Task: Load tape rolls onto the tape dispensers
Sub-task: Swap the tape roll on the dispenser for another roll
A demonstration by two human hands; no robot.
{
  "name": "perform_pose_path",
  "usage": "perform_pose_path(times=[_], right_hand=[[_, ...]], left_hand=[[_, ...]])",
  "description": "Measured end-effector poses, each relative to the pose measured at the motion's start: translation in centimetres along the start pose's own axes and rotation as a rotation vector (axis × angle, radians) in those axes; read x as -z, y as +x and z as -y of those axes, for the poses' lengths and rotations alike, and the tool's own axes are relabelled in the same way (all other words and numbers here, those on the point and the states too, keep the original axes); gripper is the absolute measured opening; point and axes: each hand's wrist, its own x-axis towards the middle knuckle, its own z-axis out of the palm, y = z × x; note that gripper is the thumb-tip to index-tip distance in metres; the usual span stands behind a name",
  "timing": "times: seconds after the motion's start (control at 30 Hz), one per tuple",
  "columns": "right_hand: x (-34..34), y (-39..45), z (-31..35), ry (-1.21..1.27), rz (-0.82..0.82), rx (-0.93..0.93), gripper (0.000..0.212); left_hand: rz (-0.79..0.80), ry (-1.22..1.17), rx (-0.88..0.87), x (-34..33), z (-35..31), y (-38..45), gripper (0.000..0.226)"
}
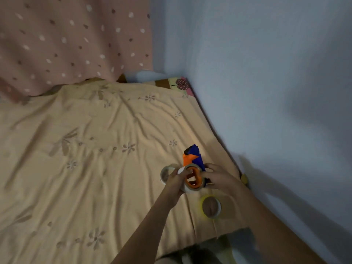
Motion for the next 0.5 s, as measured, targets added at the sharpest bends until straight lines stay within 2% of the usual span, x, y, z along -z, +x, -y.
perform_pose_path(times=[0.1,0.2,0.3,0.5], right_hand=[[0.8,0.4,0.2,0.010,0.099,0.024,0.036],[1.4,-0.1,0.5,0.040,0.153,0.033,0.040],[2.1,-0.1,1.0,0.016,0.151,0.055,0.049],[3.1,-1.0,1.3,-0.063,0.144,0.091,0.039]], left_hand=[[-0.063,-0.052,-0.008,-0.8,0.0,-0.5,0.062],[-0.052,-0.154,-0.020,-1.3,0.4,-1.3,0.050],[-0.013,-0.257,-0.005,-1.7,0.7,-1.8,0.046],[0.062,-0.338,0.015,-1.6,1.6,-2.1,0.039]])
